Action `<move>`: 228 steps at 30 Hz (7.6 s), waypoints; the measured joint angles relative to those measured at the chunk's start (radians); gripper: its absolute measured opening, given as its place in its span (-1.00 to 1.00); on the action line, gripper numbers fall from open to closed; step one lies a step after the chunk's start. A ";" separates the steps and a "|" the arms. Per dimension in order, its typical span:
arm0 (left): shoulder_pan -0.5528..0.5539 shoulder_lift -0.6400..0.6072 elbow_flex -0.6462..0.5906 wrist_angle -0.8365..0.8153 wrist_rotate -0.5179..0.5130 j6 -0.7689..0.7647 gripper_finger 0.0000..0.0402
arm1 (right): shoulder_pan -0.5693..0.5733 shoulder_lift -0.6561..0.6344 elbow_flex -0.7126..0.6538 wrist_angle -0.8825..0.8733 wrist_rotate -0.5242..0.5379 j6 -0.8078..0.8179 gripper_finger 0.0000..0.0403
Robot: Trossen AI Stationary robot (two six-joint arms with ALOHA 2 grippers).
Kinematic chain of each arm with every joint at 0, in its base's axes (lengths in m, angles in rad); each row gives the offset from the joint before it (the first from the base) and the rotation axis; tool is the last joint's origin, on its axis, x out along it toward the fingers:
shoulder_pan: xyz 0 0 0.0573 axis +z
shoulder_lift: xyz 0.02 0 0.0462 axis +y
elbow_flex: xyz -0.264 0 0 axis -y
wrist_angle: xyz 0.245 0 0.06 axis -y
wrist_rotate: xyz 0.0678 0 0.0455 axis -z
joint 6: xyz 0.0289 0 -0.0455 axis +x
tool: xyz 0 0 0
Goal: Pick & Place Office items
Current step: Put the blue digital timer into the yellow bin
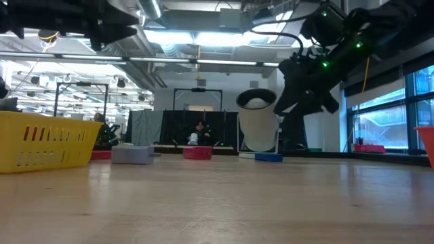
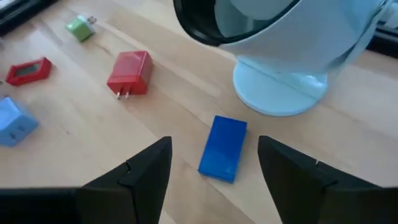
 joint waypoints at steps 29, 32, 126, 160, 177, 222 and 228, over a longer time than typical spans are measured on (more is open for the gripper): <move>0.001 0.025 -0.007 -0.059 0.007 0.022 0.03 | -0.032 0.339 0.101 0.071 0.008 0.094 0.31; 0.001 0.025 -0.007 -0.070 0.006 0.022 0.03 | -0.041 0.339 0.101 0.071 -0.003 0.093 0.31; 0.001 0.031 -0.006 -0.066 0.113 -0.297 0.04 | 0.057 0.302 0.196 0.016 -0.122 0.019 -0.23; -0.018 0.533 0.233 0.117 0.470 -0.783 0.04 | 0.339 0.374 0.726 -0.274 0.352 -0.686 -0.23; -0.005 0.568 0.247 0.083 0.463 -0.745 0.04 | 0.392 0.482 0.904 -0.302 0.447 -0.839 -0.23; -0.095 0.717 0.320 0.208 0.436 -0.810 -0.27 | 0.344 0.486 0.905 -0.201 0.270 -0.850 -0.23; -0.097 0.717 0.321 0.194 0.434 -0.810 -0.49 | 0.340 0.486 0.905 -0.201 0.264 -0.851 -0.23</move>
